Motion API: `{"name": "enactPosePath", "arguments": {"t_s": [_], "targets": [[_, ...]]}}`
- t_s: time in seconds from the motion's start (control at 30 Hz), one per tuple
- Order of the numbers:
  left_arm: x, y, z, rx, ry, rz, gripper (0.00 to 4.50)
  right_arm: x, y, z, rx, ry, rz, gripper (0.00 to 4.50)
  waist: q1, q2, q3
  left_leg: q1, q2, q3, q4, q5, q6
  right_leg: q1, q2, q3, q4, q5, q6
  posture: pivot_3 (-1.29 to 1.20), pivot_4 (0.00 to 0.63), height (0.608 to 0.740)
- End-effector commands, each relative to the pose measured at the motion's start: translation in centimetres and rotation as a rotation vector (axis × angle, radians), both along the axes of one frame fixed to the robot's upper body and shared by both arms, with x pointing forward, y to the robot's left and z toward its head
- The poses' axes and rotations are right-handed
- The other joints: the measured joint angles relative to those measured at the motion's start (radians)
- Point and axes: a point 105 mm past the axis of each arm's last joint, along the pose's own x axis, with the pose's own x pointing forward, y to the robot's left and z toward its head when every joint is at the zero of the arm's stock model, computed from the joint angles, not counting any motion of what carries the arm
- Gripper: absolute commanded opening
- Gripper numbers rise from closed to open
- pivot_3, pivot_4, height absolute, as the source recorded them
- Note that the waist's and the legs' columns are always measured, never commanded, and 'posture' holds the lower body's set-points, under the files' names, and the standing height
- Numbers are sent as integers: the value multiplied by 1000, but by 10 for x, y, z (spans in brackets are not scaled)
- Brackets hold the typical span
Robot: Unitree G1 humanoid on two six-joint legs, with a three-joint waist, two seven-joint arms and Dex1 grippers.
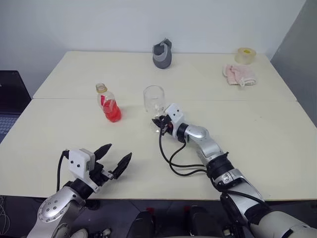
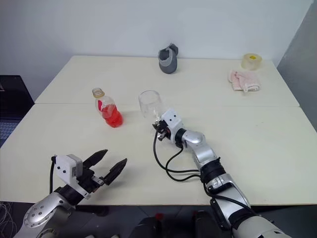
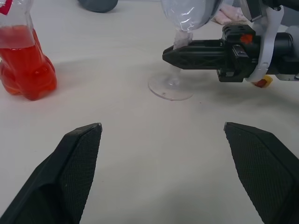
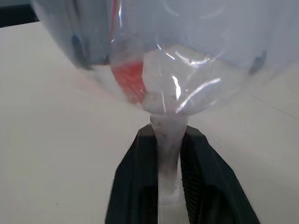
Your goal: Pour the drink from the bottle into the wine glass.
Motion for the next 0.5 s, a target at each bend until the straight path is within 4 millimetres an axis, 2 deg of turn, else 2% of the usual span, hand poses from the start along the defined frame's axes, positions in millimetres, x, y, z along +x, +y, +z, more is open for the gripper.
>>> {"name": "enactPosePath", "arguments": {"t_s": [0.03, 0.23, 0.37, 0.47, 0.5], "targets": [[4, -3, 6, 4, -41, -16, 4500, -1, -4, 16, 48, -47, -3, 2126, 0, 0, 0, 0, 0, 0, 0, 0, 0, 0, 0, 0, 0, 0, 0, 0, 150, 740], [15, -7, 8, -2, -53, -36, 4500, -11, -11, 27, 85, -54, 18, 4224, -2, 0, 0, 0, 0, 0, 0, 0, 0, 0, 0, 0, 0, 0, 0, 0, 150, 740], [20, -2, 9, 4, -56, -16, 4500, -37, -21, 37, 139, -28, 125, 4224, -2, 0, 0, 0, 1, -1, 0, 0, 0, 0, 0, 0, 0, 0, 0, 0, 150, 740], [23, 2, 8, -12, -50, 35, 4500, -49, -35, 40, 125, -25, 145, 4224, 0, 0, 0, 0, 1, -1, 0, -1, 2, 0, -1, 0, 0, 0, 0, 0, 150, 740], [25, 5, 8, -16, -46, 69, 4500, -55, -45, 40, 107, -25, 145, 4224, 2, 0, 0, 0, 0, -1, 0, -1, 2, 0, -1, 0, 0, 0, 0, 0, 150, 740]]}}
